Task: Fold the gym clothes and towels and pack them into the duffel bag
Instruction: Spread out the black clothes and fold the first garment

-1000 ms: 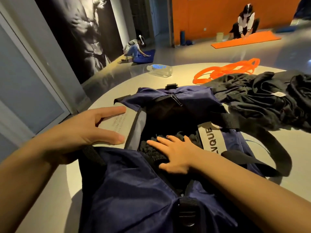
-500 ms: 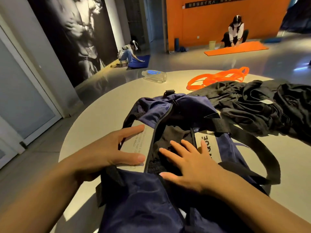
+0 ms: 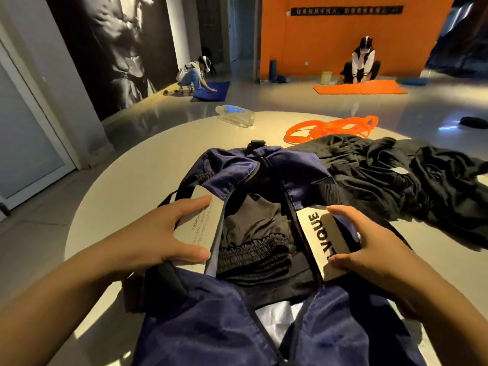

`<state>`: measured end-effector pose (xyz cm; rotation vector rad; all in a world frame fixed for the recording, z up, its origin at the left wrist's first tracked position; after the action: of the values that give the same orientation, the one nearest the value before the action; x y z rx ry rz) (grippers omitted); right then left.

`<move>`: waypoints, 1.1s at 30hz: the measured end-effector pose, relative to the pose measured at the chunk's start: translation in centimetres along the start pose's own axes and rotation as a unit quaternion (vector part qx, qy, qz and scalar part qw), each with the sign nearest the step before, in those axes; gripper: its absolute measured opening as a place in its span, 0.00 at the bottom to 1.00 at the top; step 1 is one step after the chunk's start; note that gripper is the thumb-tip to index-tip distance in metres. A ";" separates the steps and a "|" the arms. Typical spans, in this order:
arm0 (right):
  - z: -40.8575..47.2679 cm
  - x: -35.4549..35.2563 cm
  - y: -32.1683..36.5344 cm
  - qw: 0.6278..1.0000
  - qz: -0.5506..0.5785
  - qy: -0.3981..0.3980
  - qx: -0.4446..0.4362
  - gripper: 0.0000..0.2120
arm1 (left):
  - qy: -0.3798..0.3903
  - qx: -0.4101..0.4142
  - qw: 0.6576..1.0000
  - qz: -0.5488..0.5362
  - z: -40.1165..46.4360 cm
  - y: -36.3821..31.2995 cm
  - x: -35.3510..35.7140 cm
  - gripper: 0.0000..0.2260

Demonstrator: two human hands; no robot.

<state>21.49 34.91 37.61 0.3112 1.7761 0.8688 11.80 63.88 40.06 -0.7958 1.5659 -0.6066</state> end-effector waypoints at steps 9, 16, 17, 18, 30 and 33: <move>-3.3 -0.7 3.4 0.977 0.196 0.021 -0.084 0.37 | 0.046 0.060 0.997 -0.004 0.3 0.1 1.6 0.37; -2.7 7.8 -0.8 0.964 -0.266 0.007 0.024 0.42 | 0.016 0.069 0.981 0.183 -0.5 4.9 8.6 0.40; -2.6 8.3 -1.1 0.963 -0.269 0.004 0.026 0.42 | 0.005 0.071 0.980 0.188 -0.2 5.3 8.5 0.41; -2.4 8.6 -1.3 0.963 -0.269 -0.001 0.025 0.42 | 0.002 0.073 0.980 0.187 0.1 5.7 8.2 0.41; 8.8 10.6 5.1 0.959 -0.279 0.049 -0.023 0.41 | 0.040 0.041 0.956 0.287 8.9 8.5 -3.2 0.42; 10.9 10.5 6.9 0.981 -0.181 0.059 -0.041 0.39 | -0.102 0.050 0.920 0.374 8.7 7.2 -5.5 0.34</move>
<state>25.88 50.30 33.21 -0.1197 1.8258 0.7065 19.56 73.16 36.80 -0.1323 1.4860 -0.0338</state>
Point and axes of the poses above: each hand's wrist, its own z-axis towards the middle knuckle, its own x-axis out of the palm, y = z × x, the point moved 2 cm from there along z, towards the middle knuckle, and after that the axes turned 2 degrees about y, right-handed, at the moved point
